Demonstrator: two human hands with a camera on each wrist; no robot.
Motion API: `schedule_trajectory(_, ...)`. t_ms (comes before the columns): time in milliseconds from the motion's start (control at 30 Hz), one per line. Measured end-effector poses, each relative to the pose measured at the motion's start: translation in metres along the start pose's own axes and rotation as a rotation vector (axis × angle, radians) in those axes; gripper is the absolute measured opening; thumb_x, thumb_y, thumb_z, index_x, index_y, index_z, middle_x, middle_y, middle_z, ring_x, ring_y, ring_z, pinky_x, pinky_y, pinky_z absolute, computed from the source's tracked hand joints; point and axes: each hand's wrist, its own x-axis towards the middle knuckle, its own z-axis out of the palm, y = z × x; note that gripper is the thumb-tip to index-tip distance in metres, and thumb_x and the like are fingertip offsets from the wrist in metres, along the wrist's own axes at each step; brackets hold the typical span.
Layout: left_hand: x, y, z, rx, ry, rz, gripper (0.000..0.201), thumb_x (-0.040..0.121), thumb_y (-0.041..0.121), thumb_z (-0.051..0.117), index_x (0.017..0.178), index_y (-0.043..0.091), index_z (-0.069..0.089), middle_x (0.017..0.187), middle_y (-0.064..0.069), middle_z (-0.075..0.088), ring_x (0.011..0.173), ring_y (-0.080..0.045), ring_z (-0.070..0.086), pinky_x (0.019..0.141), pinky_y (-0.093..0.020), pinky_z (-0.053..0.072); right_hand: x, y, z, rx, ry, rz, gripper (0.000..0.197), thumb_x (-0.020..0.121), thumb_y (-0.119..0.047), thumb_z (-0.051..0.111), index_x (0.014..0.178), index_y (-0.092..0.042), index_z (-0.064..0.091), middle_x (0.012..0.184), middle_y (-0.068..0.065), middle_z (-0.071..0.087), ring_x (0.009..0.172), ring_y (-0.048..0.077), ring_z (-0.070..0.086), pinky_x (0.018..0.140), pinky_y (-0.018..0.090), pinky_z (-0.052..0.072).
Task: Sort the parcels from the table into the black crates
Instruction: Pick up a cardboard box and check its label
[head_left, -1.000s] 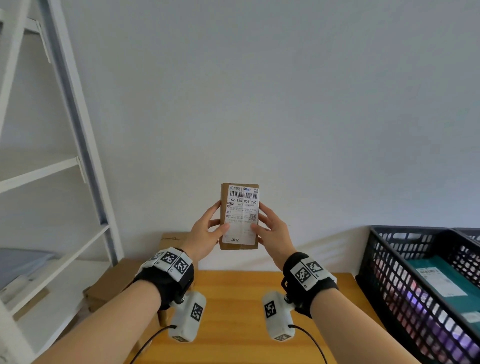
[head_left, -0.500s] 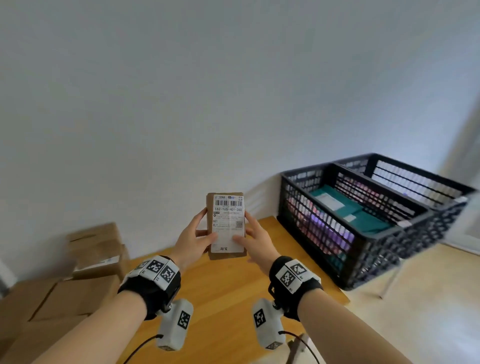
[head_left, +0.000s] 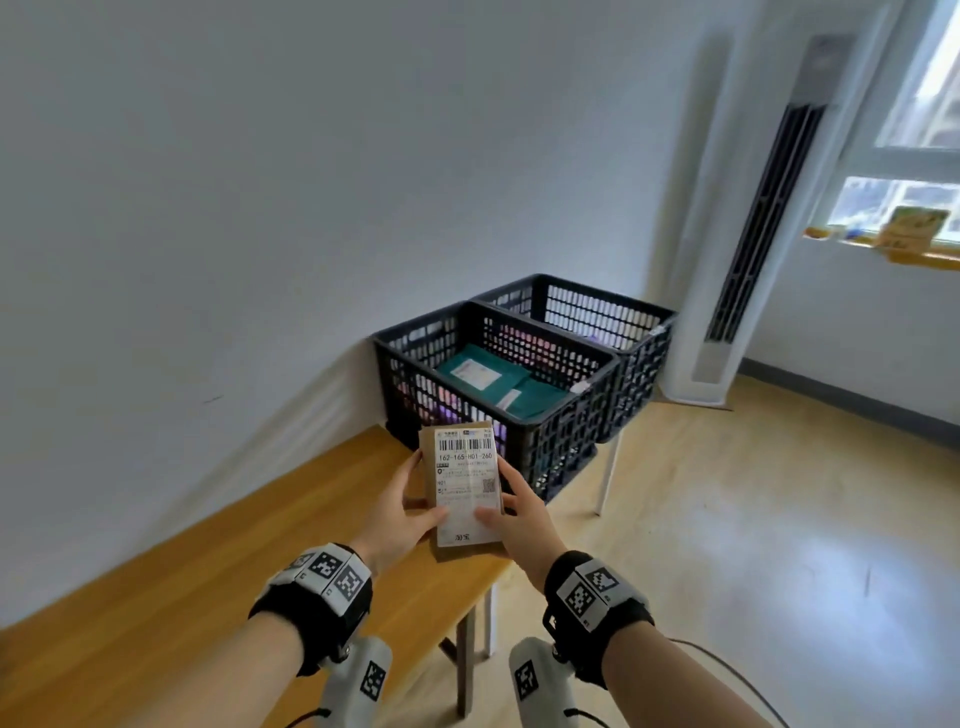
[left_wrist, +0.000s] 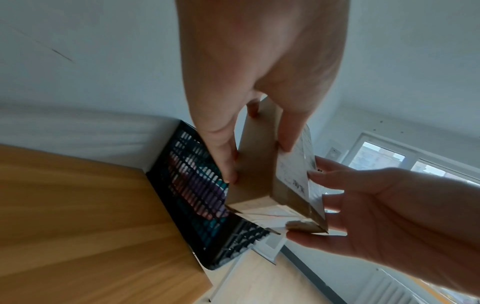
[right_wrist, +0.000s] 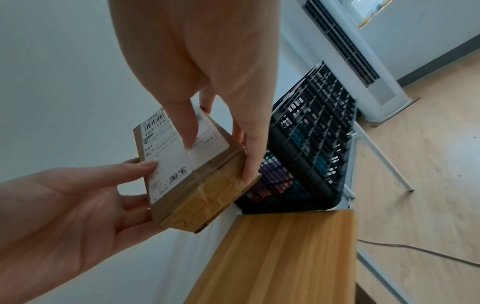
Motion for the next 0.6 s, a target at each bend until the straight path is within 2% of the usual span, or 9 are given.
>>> schedule_trajectory(100, 0.013, 0.012, 0.044, -0.009, -0.035, 0.013, 0.084, 0.086, 0.005, 0.065, 0.148, 0.035, 0.017, 0.130, -0.009, 0.055, 0.112, -0.021, 0.059, 0.086, -0.044, 0.056, 0.000, 0.005, -0.045, 0.020, 0.056, -0.003, 0.062, 0.090, 0.003, 0.054, 0.139, -0.033, 0.040, 0.108, 0.002, 0.063, 0.099, 0.022, 0.065, 0.077, 0.041, 0.059)
schedule_trajectory(167, 0.021, 0.019, 0.074, 0.004, -0.055, 0.047, 0.087, 0.087, 0.007, 0.065, 0.148, 0.039, 0.012, 0.132, -0.003, 0.053, 0.115, -0.017, 0.055, 0.089, -0.043, 0.055, 0.000, 0.007, -0.077, 0.032, 0.077, -0.008, 0.059, 0.090, 0.005, 0.053, 0.136, -0.032, 0.042, 0.105, 0.001, 0.062, 0.097, 0.024, 0.065, 0.077, 0.042, 0.059)
schedule_trajectory(267, 0.029, 0.031, 0.121, 0.036, -0.072, 0.089, 0.091, 0.088, 0.009, 0.064, 0.147, 0.043, 0.003, 0.134, 0.005, 0.046, 0.120, -0.012, 0.048, 0.095, -0.041, 0.051, 0.001, 0.009, -0.125, 0.023, 0.071, -0.012, 0.057, 0.089, 0.007, 0.053, 0.136, -0.024, 0.044, 0.109, 0.004, 0.060, 0.103, 0.028, 0.063, 0.079, 0.045, 0.058)
schedule_trajectory(467, 0.050, 0.053, 0.206, 0.001, -0.016, 0.073, 0.091, 0.089, 0.015, 0.063, 0.148, 0.039, -0.003, 0.135, 0.005, 0.047, 0.120, -0.015, 0.050, 0.101, -0.038, 0.045, 0.010, 0.012, -0.223, 0.040, 0.034, 0.002, 0.054, 0.088, 0.008, 0.054, 0.135, -0.019, 0.046, 0.113, 0.010, 0.060, 0.104, 0.028, 0.062, 0.076, 0.040, 0.059)
schedule_trajectory(533, 0.058, 0.060, 0.230, -0.033, -0.001, 0.051, 0.089, 0.090, 0.017, 0.062, 0.148, 0.042, -0.001, 0.133, 0.004, 0.049, 0.117, -0.018, 0.054, 0.095, -0.040, 0.049, 0.014, 0.013, -0.252, 0.034, 0.026, 0.007, 0.053, 0.088, 0.008, 0.054, 0.134, -0.017, 0.047, 0.113, 0.010, 0.061, 0.104, 0.028, 0.062, 0.078, 0.041, 0.059)
schedule_trajectory(600, 0.066, 0.066, 0.253, -0.070, 0.003, 0.024, 0.086, 0.090, 0.020, 0.062, 0.147, 0.044, 0.001, 0.124, 0.004, 0.054, 0.101, -0.014, 0.062, 0.077, -0.032, 0.057, 0.018, 0.015, -0.279, 0.035, 0.023, 0.018, 0.050, 0.089, 0.006, 0.055, 0.132, -0.018, 0.048, 0.111, 0.009, 0.061, 0.103, 0.027, 0.063, 0.079, 0.042, 0.059)
